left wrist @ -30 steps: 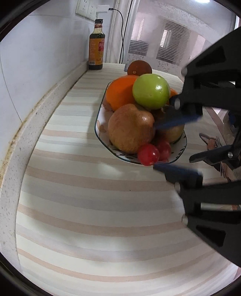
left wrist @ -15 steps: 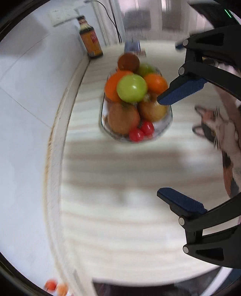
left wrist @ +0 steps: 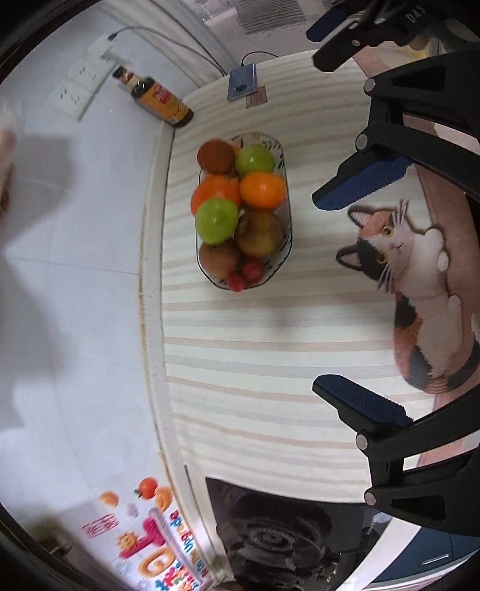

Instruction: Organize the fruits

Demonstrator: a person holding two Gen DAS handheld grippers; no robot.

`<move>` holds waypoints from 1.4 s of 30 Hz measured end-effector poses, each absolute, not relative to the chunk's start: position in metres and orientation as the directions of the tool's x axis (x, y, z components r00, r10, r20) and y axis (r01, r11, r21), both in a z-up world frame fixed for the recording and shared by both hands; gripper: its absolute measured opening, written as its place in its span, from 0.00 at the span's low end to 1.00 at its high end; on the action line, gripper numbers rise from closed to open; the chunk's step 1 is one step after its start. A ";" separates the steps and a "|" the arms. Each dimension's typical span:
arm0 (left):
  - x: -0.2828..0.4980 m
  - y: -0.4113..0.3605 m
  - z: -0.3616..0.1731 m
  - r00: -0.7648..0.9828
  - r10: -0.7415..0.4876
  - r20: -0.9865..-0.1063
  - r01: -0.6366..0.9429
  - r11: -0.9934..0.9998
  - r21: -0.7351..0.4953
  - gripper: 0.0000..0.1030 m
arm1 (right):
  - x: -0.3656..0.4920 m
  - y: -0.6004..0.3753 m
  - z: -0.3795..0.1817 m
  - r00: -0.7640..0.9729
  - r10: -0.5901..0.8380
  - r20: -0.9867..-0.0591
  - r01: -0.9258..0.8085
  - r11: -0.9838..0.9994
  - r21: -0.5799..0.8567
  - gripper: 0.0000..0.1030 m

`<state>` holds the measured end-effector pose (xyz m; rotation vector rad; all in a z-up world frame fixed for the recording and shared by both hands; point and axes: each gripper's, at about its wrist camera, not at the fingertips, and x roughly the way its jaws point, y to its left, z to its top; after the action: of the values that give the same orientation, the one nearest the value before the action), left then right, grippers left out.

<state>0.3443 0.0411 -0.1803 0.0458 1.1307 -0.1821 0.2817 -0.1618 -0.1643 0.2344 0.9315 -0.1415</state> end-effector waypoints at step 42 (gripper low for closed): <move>0.039 0.004 -0.024 0.721 -0.069 -0.689 0.071 0.997 -0.026 1.00 | -0.012 -0.207 0.001 0.755 0.068 -0.652 0.016 0.992 0.122 0.99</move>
<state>0.0389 0.0045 -0.0236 0.0027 0.7614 -0.0776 -0.0115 -0.2070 0.0007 0.1234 0.7146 0.0281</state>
